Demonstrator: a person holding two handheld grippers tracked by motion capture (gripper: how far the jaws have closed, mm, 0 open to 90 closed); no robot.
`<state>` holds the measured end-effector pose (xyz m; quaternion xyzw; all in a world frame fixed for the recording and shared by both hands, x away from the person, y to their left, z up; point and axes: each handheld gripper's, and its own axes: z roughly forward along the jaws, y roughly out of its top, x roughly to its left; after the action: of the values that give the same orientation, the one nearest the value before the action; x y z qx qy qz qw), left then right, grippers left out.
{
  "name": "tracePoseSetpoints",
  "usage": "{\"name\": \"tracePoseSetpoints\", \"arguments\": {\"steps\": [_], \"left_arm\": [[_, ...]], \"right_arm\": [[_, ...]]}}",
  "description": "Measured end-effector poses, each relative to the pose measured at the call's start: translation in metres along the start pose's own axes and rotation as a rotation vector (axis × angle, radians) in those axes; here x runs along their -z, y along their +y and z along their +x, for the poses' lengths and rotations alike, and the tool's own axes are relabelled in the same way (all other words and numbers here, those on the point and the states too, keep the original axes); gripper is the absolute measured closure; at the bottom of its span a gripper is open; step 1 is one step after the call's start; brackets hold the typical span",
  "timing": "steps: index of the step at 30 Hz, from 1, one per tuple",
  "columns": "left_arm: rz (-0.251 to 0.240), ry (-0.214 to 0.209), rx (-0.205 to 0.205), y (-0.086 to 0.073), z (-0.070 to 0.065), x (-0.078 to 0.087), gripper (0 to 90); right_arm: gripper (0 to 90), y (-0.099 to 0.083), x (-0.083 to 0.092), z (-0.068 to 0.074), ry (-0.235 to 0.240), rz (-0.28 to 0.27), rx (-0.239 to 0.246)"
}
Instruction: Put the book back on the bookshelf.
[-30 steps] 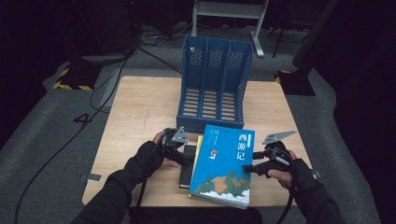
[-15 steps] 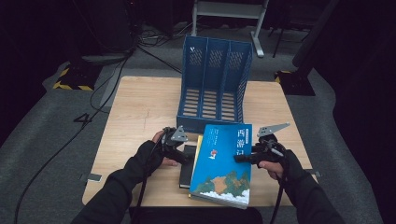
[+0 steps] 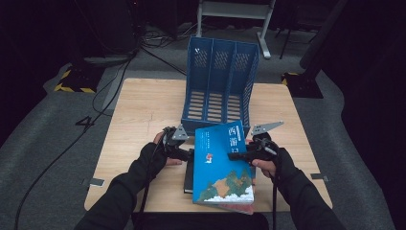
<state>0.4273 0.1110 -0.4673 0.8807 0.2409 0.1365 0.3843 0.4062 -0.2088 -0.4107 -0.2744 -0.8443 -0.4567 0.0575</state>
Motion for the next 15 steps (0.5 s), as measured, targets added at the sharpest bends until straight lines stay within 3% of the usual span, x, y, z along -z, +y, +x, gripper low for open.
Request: {"name": "tracePoseSetpoints", "arguments": {"steps": [2, 3, 4, 7, 9, 13, 15], "left_arm": [[-0.003, 0.013, 0.002, 0.000, 0.001, 0.001, 30.9], [-0.022, 0.013, 0.022, 0.000, 0.003, 0.002, 33.3], [-0.031, 0.009, 0.033, -0.001, 0.005, 0.003, 39.9], [-0.057, -0.014, 0.072, 0.000, 0.010, 0.004, 47.4], [-0.072, -0.013, 0.061, 0.002, 0.008, 0.006, 55.7], [-0.108, -0.017, 0.074, 0.004, 0.009, 0.011, 59.0], [-0.140, -0.016, 0.116, 0.008, 0.008, 0.016, 60.9]], "right_arm": [[63.6, 0.000, 0.000, 0.000, 0.002, -0.002, 0.005], [63.6, -0.001, 0.000, 0.000, 0.004, -0.010, 0.007], [63.6, -0.001, 0.000, 0.000, 0.004, -0.012, 0.009], [63.7, 0.000, 0.002, 0.001, 0.012, -0.023, 0.017], [63.7, 0.001, 0.004, 0.002, 0.019, -0.037, 0.024], [64.0, 0.002, 0.007, 0.005, 0.012, -0.049, 0.041], [64.7, 0.004, 0.010, 0.008, -0.003, -0.068, 0.047]]}}
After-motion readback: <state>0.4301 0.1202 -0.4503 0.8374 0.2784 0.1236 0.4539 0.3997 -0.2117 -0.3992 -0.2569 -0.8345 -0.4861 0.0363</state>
